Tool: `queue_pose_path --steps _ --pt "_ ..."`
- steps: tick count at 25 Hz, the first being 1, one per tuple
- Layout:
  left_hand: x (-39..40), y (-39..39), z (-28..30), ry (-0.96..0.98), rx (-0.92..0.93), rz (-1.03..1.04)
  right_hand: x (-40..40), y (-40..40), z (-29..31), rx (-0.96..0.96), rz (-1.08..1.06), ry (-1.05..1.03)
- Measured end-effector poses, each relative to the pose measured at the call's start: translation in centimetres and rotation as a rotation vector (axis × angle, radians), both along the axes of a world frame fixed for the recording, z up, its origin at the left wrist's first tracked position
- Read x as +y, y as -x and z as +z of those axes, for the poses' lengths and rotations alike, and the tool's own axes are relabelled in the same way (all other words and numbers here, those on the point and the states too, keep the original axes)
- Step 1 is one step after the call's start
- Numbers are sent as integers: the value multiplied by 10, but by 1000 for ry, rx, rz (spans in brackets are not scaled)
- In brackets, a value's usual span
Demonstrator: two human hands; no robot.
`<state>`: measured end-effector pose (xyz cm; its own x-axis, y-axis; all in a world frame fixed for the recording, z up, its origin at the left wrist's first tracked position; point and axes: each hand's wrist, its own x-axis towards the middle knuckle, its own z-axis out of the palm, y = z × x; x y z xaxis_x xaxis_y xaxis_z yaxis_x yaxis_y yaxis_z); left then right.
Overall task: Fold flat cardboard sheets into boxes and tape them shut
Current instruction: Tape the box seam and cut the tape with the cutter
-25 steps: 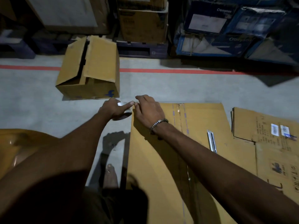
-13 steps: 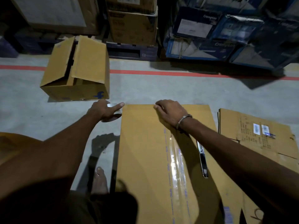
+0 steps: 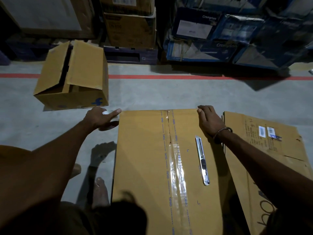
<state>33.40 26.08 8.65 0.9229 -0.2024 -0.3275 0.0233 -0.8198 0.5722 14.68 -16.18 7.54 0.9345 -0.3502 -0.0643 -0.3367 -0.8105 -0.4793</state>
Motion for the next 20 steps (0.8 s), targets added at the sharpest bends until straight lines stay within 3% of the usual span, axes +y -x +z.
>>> queue_pose_path --steps 4,7,15,20 --pt "6 -3 4 167 -6 31 6 2 -3 -34 -52 -25" --pt "10 -3 2 175 0 19 5 1 -6 -53 -53 -9" --pt "6 -28 -14 -250 -52 -110 6 0 -5 -20 -61 -17" --pt "4 -31 -10 -283 -115 -215 23 23 29 83 -204 59"
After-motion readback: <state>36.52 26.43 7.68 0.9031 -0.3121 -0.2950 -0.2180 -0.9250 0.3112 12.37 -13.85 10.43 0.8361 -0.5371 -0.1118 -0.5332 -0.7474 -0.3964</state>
